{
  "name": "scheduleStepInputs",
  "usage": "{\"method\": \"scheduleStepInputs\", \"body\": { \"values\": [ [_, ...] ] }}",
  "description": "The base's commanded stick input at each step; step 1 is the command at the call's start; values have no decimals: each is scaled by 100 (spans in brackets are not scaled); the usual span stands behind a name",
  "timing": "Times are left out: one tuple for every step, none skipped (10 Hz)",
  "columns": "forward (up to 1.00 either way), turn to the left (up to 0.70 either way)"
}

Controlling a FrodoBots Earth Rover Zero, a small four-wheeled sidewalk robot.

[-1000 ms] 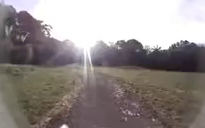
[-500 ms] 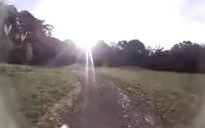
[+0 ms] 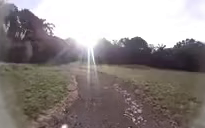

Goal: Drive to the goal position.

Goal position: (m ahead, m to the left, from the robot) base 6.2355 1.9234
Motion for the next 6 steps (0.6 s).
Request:
{"method": "scheduleStepInputs", "body": {
  "values": [
    [85, 0],
    [85, 0],
    [85, 0],
    [85, 0],
    [85, 0],
    [85, 0]
  ]
}}
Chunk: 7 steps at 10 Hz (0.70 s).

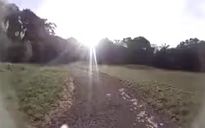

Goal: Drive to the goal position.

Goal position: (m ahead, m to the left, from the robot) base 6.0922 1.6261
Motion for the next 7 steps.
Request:
{"method": "scheduleStepInputs", "body": {
  "values": [
    [85, 0],
    [85, 3],
    [85, 23],
    [85, 32],
    [85, 32],
    [85, 10],
    [85, 0]
  ]
}}
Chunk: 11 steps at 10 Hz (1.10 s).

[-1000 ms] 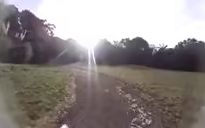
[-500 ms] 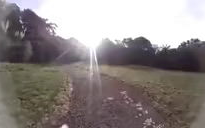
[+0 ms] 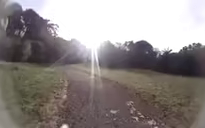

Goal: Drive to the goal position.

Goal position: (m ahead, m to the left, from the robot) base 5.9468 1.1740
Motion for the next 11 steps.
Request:
{"method": "scheduleStepInputs", "body": {
  "values": [
    [85, 0],
    [85, 0],
    [85, 7],
    [85, 27],
    [85, 23],
    [85, 0],
    [85, 0],
    [85, 0],
    [85, 0],
    [85, 0],
    [85, 0]
  ]
}}
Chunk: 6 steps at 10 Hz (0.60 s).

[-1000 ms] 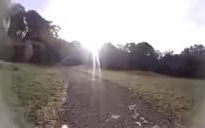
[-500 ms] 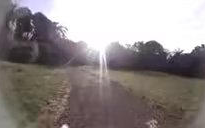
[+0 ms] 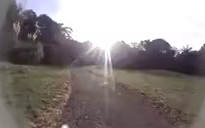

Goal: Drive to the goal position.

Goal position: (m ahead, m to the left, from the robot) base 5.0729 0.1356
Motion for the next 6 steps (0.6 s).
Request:
{"method": "scheduleStepInputs", "body": {
  "values": [
    [85, 0],
    [85, 0],
    [85, 0],
    [85, 0],
    [85, 0],
    [85, 0]
  ]
}}
